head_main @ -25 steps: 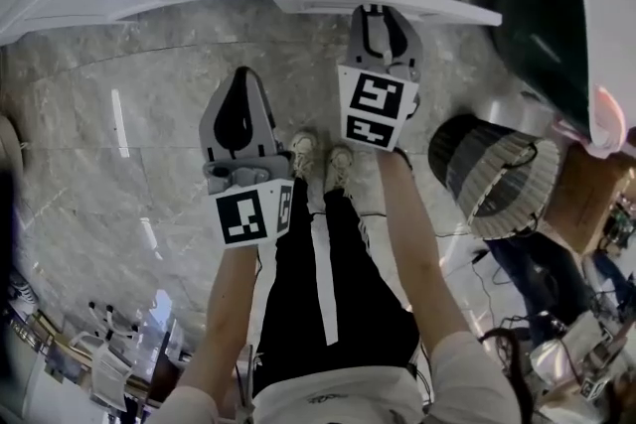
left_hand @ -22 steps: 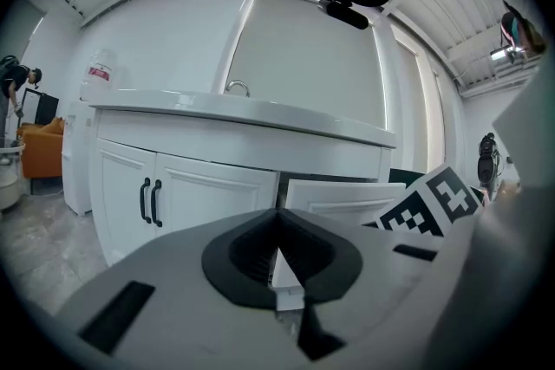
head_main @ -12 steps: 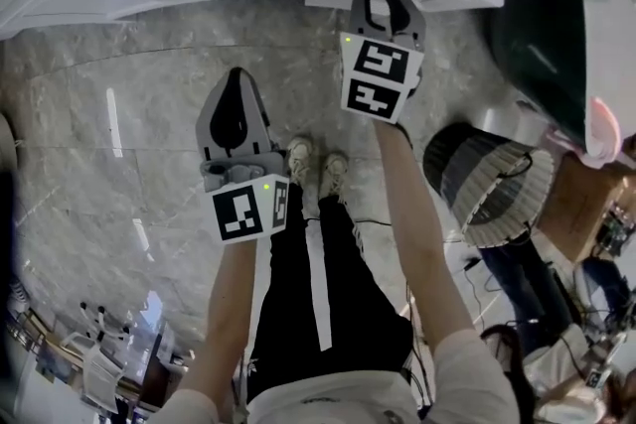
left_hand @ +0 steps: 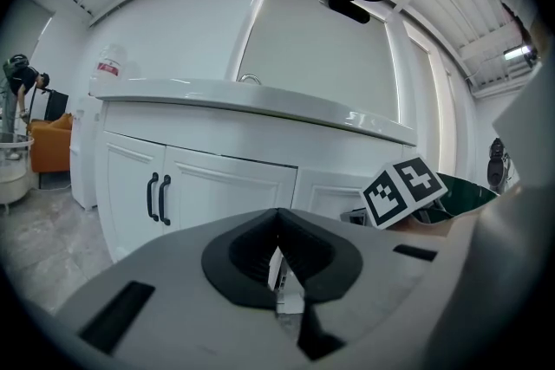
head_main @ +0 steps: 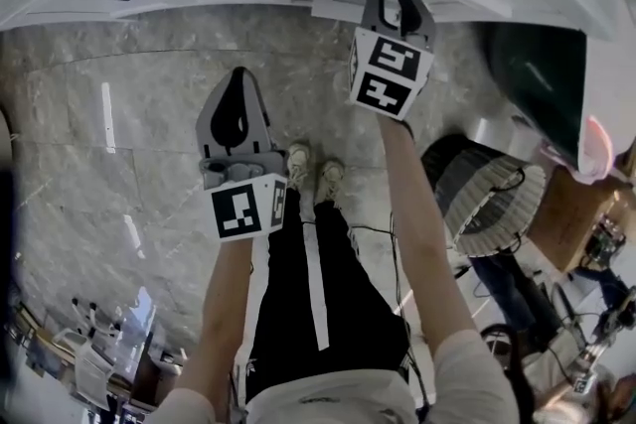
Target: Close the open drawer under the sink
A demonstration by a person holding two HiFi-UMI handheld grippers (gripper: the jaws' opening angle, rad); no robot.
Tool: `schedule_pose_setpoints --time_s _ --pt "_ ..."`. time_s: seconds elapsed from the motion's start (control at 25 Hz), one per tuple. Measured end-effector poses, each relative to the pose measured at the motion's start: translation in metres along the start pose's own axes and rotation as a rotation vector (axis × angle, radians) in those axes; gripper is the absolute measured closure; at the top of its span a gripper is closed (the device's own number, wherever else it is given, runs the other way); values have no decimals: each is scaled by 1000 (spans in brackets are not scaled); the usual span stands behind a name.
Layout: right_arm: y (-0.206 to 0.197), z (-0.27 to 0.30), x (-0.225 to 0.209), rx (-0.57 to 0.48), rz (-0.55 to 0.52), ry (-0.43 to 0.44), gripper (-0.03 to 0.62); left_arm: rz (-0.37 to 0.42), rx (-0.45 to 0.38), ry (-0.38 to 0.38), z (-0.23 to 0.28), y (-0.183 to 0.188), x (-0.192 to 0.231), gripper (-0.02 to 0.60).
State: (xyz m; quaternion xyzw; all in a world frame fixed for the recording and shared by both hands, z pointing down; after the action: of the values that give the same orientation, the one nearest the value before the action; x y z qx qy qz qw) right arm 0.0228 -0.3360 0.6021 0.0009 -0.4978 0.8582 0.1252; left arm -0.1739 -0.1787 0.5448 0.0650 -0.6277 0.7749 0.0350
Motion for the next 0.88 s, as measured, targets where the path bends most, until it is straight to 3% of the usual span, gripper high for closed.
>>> schedule_pose_setpoints --time_s 0.88 --pt "0 -7 -1 0 11 40 444 21 -42 -43 -9 20 -19 561"
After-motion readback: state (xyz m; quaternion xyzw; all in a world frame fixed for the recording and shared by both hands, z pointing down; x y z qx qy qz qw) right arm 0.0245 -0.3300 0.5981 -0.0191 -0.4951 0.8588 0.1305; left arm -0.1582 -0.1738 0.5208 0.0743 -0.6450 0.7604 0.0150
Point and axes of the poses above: the fingertips, and each gripper's own axes: z forward along the fingers, x to its left, y out of its top, the point moved 5 cm from there along -z, backward along the fingers
